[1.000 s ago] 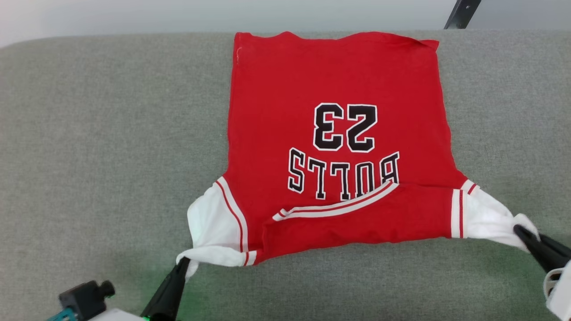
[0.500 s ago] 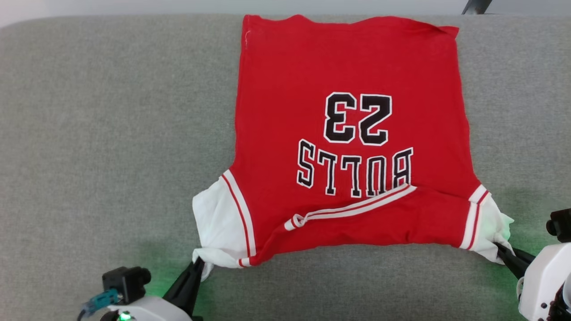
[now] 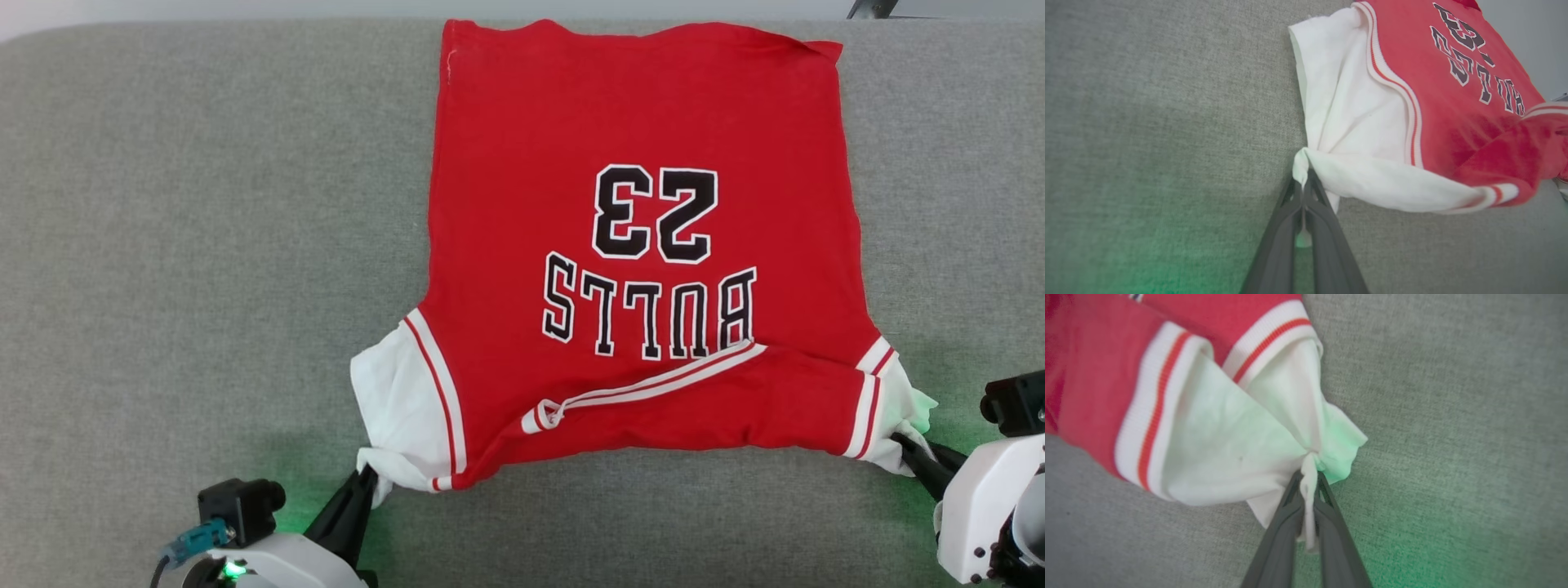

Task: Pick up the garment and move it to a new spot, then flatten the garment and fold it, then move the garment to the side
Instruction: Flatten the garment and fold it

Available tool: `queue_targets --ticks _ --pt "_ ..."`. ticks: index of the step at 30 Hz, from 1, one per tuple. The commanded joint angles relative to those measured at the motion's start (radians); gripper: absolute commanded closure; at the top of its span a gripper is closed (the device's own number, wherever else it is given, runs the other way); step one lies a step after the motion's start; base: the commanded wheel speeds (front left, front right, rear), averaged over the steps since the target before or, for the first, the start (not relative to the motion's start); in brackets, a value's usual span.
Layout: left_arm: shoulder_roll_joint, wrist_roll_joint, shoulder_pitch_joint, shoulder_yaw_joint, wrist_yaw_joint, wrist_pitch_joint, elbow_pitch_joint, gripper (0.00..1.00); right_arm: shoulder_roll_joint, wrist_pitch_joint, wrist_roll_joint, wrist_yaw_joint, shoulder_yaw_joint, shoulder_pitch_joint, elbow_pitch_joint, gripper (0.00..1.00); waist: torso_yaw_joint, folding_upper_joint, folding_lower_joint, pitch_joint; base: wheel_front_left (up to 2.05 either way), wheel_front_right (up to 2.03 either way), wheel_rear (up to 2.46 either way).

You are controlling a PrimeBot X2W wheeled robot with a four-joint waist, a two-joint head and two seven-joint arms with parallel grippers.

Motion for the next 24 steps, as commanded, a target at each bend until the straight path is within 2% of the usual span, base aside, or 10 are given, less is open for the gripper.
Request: queue_targets --ticks 1,6,11,14,18,24 --pt "-0.012 -0.008 0.005 -0.011 0.006 0.015 0.021 1.00 0.007 0.007 -0.012 -0.004 0.028 0.006 0.028 0.00 -0.006 -0.0001 0.0000 -0.010 0.00 0.00 0.00" --pt "-0.014 -0.016 0.026 -0.007 0.009 0.004 0.017 1.00 -0.023 0.017 0.012 -0.003 -0.041 0.009 -0.096 0.00 -0.011 -0.0001 0.0000 -0.030 0.00 0.00 0.00" --pt "-0.017 -0.012 0.030 -0.012 0.013 0.004 0.001 1.00 -0.061 0.133 0.050 -0.003 -0.150 0.011 -0.266 0.00 -0.002 -0.0001 0.0000 -0.032 0.00 0.00 0.00" --pt "-0.018 -0.007 0.015 -0.014 0.015 0.007 -0.011 1.00 -0.074 0.193 0.073 -0.003 -0.218 -0.053 -0.332 0.00 0.011 -0.0001 0.0000 -0.015 0.00 0.00 0.00" --pt "-0.027 0.009 -0.021 -0.022 0.014 0.011 -0.026 1.00 -0.072 0.245 0.060 -0.003 -0.221 -0.198 -0.282 0.00 0.037 -0.0001 0.0000 0.024 0.00 0.00 0.00" --pt "-0.051 0.037 -0.086 -0.044 -0.001 0.022 -0.030 1.00 -0.064 0.332 0.009 -0.003 -0.106 -0.501 -0.026 0.00 0.105 -0.0001 0.0000 0.100 0.00 0.00 0.00"
